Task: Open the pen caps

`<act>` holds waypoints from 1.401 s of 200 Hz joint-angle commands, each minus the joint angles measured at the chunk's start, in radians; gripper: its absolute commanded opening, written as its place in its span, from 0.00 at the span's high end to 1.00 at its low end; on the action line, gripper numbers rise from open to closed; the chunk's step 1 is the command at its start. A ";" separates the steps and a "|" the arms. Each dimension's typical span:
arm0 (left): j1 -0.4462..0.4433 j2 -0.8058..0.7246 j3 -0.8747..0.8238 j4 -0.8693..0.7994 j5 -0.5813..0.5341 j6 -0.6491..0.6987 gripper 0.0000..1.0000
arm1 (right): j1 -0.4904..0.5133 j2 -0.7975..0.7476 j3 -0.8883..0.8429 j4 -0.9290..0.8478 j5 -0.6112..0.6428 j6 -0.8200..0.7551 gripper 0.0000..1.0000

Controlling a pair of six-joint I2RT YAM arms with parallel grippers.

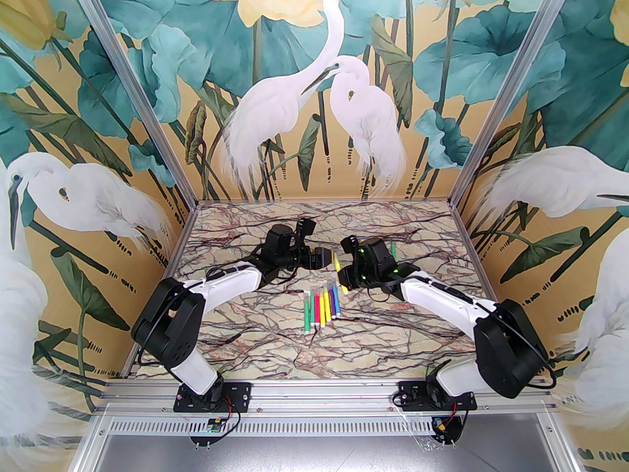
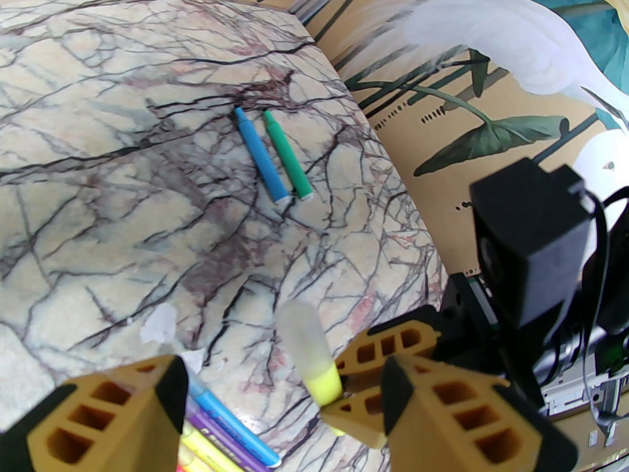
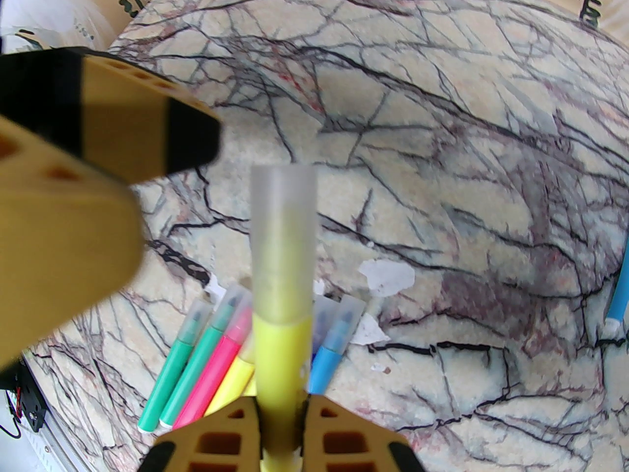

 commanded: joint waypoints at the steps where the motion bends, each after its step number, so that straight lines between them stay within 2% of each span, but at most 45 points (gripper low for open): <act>1: -0.010 0.034 0.036 0.028 0.055 -0.026 0.32 | 0.001 -0.020 -0.007 0.028 -0.025 -0.013 0.94; 49: -0.027 0.067 0.068 0.031 0.077 -0.031 0.35 | 0.000 -0.017 -0.002 0.028 -0.039 -0.019 0.95; 89: -0.029 0.086 0.088 0.022 0.095 -0.037 0.46 | 0.001 -0.028 -0.004 0.031 -0.036 -0.030 0.94; 107: -0.029 0.089 0.090 0.019 0.100 -0.038 0.55 | 0.000 -0.033 -0.006 0.027 -0.033 -0.032 0.95; 131: -0.029 0.088 0.093 0.010 0.100 -0.036 0.73 | 0.000 -0.037 -0.010 0.028 -0.028 -0.035 0.94; 149: -0.029 0.088 0.096 0.006 0.102 -0.036 0.79 | 0.001 -0.039 -0.013 0.029 -0.023 -0.034 0.94; 166: -0.028 0.088 0.099 0.005 0.107 -0.039 0.84 | 0.001 -0.043 -0.016 0.032 -0.011 -0.032 0.89; 188: -0.030 0.085 0.105 0.004 0.116 -0.045 0.93 | 0.001 -0.047 -0.023 0.044 0.002 -0.027 0.74; 211: -0.030 0.080 0.107 0.003 0.121 -0.046 0.96 | 0.000 -0.043 -0.040 0.071 0.001 -0.021 0.64; 259: -0.028 0.074 0.116 0.012 0.152 -0.065 1.00 | 0.001 -0.002 -0.056 0.137 -0.007 -0.008 0.61; 280: -0.029 0.072 0.121 0.016 0.165 -0.070 1.00 | 0.000 0.012 -0.056 0.159 -0.014 -0.008 0.65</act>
